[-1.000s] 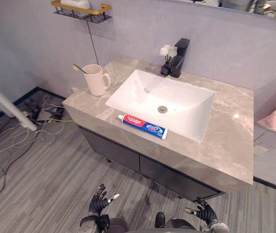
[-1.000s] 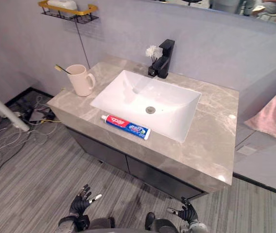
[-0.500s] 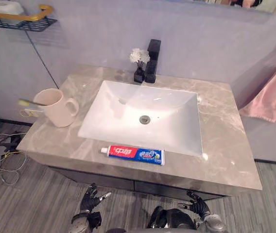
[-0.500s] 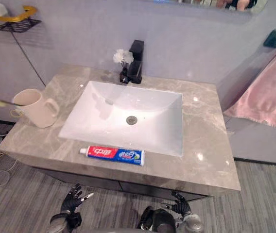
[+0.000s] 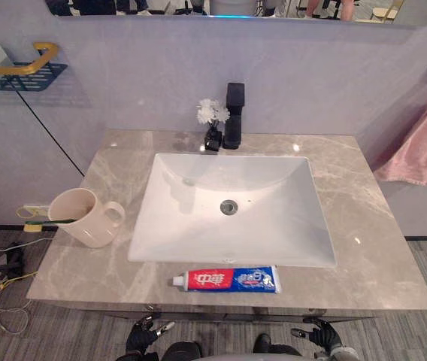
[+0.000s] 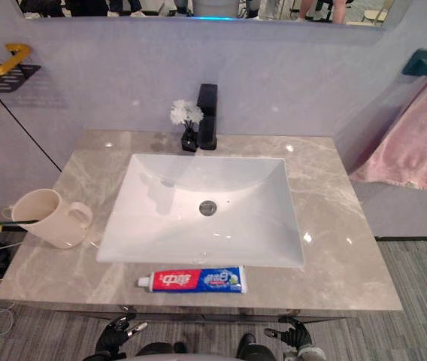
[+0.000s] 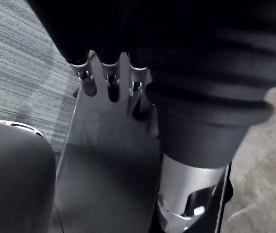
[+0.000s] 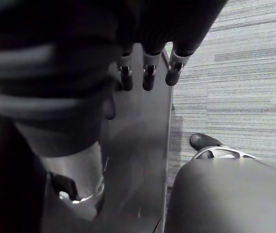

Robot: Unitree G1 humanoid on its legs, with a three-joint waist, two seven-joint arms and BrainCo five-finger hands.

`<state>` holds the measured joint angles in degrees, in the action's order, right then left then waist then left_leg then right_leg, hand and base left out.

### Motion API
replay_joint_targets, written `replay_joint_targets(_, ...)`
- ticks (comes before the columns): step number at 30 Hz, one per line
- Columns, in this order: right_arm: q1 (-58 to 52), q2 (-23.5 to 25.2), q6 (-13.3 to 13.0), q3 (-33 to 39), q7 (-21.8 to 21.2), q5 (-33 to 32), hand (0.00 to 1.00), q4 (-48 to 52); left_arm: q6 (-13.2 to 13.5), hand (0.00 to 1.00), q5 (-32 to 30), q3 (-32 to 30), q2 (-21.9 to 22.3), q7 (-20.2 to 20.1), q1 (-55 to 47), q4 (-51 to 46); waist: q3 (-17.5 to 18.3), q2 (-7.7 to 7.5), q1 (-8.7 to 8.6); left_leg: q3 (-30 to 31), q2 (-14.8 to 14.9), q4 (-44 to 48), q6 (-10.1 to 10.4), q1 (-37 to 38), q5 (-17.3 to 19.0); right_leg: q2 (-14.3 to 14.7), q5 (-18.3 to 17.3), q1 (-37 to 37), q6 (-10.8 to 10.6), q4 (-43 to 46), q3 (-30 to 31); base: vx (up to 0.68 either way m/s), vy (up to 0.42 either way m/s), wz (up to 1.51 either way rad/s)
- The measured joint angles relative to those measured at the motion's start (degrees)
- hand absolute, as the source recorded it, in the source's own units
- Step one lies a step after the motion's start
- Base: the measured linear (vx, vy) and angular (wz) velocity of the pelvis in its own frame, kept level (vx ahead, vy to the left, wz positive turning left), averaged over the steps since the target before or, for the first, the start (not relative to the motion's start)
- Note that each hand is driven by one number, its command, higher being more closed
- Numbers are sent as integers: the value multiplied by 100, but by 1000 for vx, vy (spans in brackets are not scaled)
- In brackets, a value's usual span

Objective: Organize washtable

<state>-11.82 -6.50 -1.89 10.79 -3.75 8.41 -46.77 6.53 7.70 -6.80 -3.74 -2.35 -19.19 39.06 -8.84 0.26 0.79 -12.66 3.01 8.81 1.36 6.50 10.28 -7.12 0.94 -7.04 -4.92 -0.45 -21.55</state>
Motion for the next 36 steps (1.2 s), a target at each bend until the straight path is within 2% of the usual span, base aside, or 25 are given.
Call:
replay_joint_targets(4, 34, 1, -2, -3, 0, 5, 0, -143, 10, 0, -26, -4, -13, 0, -4, 40, 19, -22, 8, 37, -34, -123, -24, 109, -60, 7, 22, -96, 19, -57, 14, -10, 30, 5)
replay_joint_targets(12, 145, -6, -30, -11, -3, 7, 0, -246, 122, 0, -117, -30, -14, 9, 21, 100, 42, -39, 9, 149, -96, -668, 37, 323, -408, 34, 44, -163, 68, -148, -38, -87, -13, 5)
replay_joint_targets(16, 147, -18, -56, -14, -1, 16, 0, -250, 125, 0, -120, -51, -14, 13, 21, 154, 72, -72, 7, 196, -79, -734, 71, 328, -429, 12, 37, -148, 39, -176, -20, -63, 14, 0)
replay_joint_targets(17, 299, -187, -8, -8, 2, 20, 0, -641, 123, 0, -122, -287, -162, 122, 31, 331, 193, -82, -3, 401, -109, -822, 39, 399, -473, 98, 94, -180, 31, -270, -20, 0, 0, 0)
replay_joint_targets(24, 299, -187, -9, -7, 3, 6, 0, -642, 123, 0, -121, -286, -161, 123, 31, 333, 193, -83, -3, 401, -108, -836, 39, 368, -473, 98, 93, -167, 30, -275, -21, 0, 0, 0)
replay_joint_targets(30, 356, -178, -53, 100, 41, -397, 0, -784, 124, 0, -116, -280, -145, 209, 185, 756, 196, -87, 3, 404, -121, -986, 48, 211, -494, 94, 93, -22, 29, -377, -48, 8, 3, 0)
replay_joint_targets(36, 485, -125, -33, 531, 248, -1005, 0, -1155, 105, 0, -49, -325, -140, 382, 462, 1228, 190, -96, 15, 491, -162, -1107, 24, 114, -574, 93, 113, 75, -32, -401, -188, 108, 23, 11)
